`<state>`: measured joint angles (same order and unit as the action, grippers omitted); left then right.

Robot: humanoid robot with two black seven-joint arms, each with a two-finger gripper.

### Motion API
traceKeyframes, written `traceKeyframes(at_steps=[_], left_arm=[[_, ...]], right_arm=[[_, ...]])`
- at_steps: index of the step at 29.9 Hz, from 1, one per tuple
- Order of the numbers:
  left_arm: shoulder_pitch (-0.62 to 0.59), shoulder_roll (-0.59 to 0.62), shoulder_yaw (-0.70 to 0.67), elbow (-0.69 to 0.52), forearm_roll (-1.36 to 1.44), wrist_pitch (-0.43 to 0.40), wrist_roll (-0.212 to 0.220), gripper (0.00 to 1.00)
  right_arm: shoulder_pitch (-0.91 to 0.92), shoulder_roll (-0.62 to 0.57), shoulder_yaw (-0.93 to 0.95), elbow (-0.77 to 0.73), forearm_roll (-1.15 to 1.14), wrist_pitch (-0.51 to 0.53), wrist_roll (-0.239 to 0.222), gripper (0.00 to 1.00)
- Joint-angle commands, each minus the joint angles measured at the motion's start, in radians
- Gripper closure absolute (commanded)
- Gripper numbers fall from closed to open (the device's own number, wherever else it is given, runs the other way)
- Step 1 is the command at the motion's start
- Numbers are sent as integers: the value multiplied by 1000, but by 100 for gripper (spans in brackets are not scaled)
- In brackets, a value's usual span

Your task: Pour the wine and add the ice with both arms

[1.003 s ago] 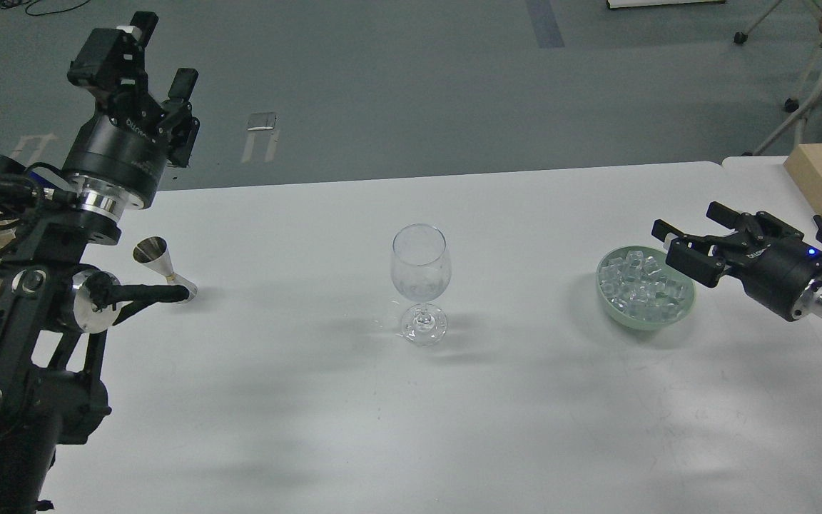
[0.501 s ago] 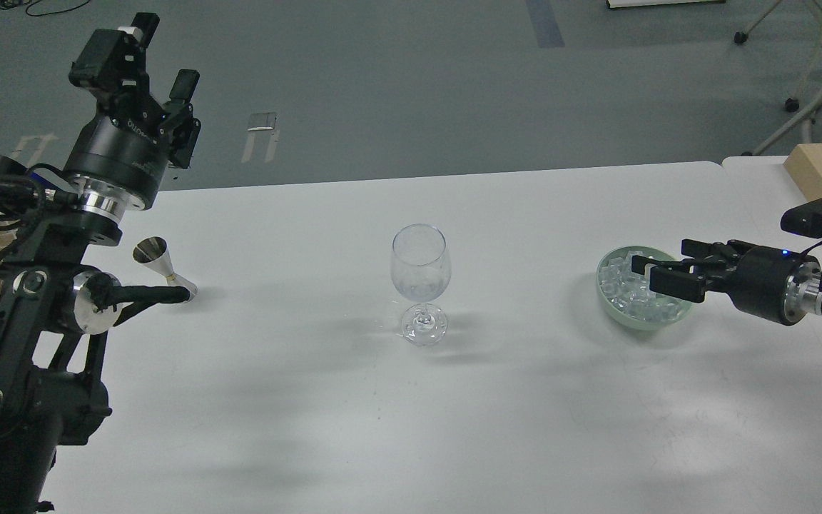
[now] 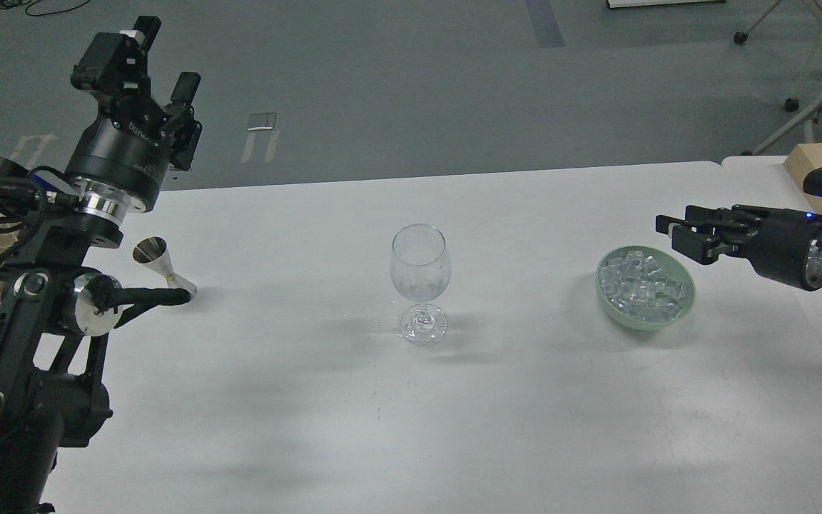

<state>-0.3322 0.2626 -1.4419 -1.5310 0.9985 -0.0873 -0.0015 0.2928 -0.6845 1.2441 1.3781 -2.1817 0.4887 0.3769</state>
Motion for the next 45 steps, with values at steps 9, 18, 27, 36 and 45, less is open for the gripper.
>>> traceKeyframes(at_steps=[9,18,27,36,45], left_arm=[[4,-6,0,2,0,0,-3,21],[7,-16,0,2,0,0,-6,21],[5,-14,0,3,-1,0,-6,21],[4,-13,-2,3,-3,0,-6,21],[4,-11,-2,3,-8,-2,-2,21]], right_arm=[[-57,-13,-48,-8,0,0,-1,38],[-9,3,-121,-36,0,0,0,38],[37,19,-152,-62,0,0,2,38],[74,23,-156,-80,0,0,2,38],[77,29,-166,-116,0,0,4,38]])
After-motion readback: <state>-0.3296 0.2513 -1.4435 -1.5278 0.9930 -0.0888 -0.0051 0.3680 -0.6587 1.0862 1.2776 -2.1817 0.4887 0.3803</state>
